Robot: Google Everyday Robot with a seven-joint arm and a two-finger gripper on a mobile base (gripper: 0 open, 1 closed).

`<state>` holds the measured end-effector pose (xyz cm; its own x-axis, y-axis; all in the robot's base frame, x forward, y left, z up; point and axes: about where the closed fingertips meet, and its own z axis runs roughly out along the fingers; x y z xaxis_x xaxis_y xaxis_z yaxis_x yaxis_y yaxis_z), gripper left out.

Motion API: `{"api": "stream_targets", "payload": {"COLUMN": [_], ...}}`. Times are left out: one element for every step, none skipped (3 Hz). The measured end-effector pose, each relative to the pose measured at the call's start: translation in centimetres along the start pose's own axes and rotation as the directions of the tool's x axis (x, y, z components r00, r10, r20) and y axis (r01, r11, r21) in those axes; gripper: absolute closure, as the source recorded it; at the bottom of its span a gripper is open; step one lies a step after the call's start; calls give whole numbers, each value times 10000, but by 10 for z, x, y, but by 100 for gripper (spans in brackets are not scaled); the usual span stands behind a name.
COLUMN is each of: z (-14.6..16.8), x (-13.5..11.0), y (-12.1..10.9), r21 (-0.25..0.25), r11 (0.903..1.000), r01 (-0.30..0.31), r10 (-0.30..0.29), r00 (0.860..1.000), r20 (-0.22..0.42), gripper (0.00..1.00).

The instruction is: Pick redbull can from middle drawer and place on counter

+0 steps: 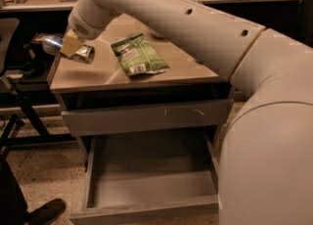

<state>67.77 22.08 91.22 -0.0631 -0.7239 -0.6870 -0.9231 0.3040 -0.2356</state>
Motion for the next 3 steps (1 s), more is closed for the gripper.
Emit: {"api": "stream_targets", "payload": {"z": [-12, -17, -6], "x": [27, 55, 74], "y": [-23, -37, -37], "r21": [428, 679, 616], "r11": [9975, 9914, 9864], "r01": [-556, -1118, -1524], "r10": [574, 1166, 1572], "r00": [9975, 9907, 9841], "r20": [-422, -708, -824], "gripper": [100, 100, 100]}}
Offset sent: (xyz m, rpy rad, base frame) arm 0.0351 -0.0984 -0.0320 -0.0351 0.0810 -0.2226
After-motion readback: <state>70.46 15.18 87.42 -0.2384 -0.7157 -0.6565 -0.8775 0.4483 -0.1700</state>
